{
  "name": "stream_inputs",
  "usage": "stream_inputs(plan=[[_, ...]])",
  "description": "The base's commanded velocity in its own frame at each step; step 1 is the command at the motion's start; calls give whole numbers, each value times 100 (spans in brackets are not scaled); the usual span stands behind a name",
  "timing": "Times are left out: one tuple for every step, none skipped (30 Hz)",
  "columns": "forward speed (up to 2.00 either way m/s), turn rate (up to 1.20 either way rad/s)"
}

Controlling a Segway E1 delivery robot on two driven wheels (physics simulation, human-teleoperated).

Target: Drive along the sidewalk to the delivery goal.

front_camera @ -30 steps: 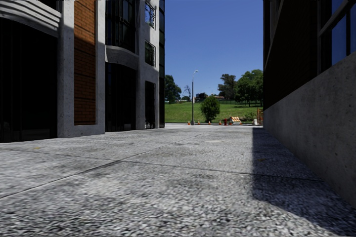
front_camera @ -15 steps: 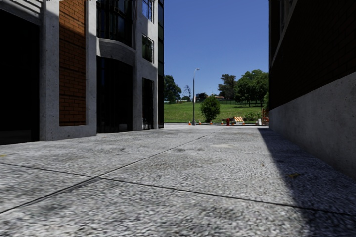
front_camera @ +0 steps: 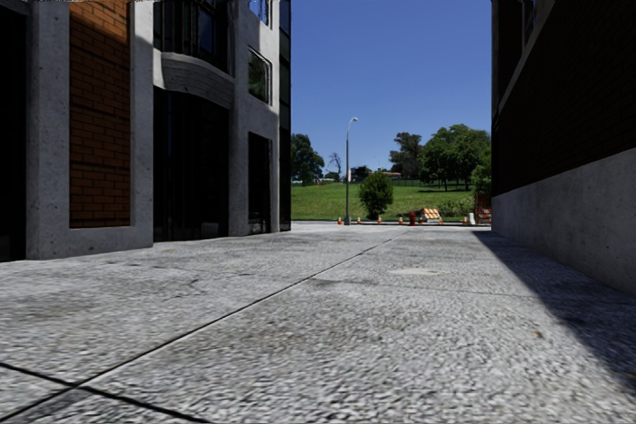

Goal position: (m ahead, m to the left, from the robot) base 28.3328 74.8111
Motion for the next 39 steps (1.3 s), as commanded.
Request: stream_inputs(plan=[[200, 0], [200, 0], [200, 0], [200, 0], [200, 0], [200, 0], [200, 0], [200, 0], [200, 0], [200, 0], [200, 0], [200, 0], [200, 0], [200, 0], [200, 0], [200, 0], [200, 0], [200, 0], [200, 0], [200, 0], [200, 0], [200, 0], [200, 0], [200, 0], [200, 0], [200, 0], [200, 0], [200, 0], [200, 0], [200, 0], [200, 0], [200, 0], [200, 0], [200, 0], [200, 0], [200, 0], [200, 0], [200, 0], [200, 0]])
